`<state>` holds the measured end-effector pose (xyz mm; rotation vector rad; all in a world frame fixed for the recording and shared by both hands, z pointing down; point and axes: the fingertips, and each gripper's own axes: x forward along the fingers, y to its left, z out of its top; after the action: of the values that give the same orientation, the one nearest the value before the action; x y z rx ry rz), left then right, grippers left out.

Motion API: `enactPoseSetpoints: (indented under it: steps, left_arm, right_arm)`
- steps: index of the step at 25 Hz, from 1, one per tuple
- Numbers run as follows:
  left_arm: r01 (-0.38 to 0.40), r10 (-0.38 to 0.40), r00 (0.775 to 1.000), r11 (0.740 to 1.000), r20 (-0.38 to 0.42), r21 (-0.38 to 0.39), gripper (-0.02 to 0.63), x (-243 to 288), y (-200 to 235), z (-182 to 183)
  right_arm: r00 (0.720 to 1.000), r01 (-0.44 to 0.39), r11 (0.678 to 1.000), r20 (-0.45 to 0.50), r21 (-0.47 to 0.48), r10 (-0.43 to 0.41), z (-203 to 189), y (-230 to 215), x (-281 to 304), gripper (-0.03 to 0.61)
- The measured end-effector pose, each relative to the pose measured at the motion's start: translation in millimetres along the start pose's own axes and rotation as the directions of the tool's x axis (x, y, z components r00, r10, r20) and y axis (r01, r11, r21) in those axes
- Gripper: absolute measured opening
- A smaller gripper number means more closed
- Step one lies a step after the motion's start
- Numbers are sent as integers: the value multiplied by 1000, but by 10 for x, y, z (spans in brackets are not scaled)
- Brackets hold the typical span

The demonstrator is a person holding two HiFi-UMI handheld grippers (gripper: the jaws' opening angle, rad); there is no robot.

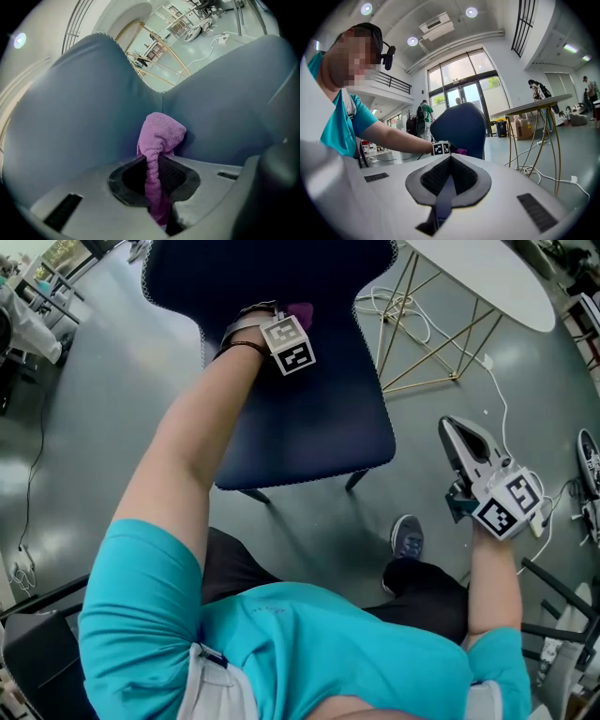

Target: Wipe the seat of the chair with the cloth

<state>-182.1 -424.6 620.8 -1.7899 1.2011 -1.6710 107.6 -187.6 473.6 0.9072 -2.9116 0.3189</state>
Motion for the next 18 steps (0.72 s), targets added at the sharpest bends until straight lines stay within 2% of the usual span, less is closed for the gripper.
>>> enactPoseSetpoints:
  steps: [11,18]
  left_arm:
    - [148,-146,988,988,41,-43,49,-48,-264,32]
    - [164,-162,985,986,56,-35,49,-137,-355,47]
  right_arm:
    - [1000,-19,1000,16,-4,19,29,93,115,-9]
    - [1000,-15,1000,24,-3,15,55,138,130,-9]
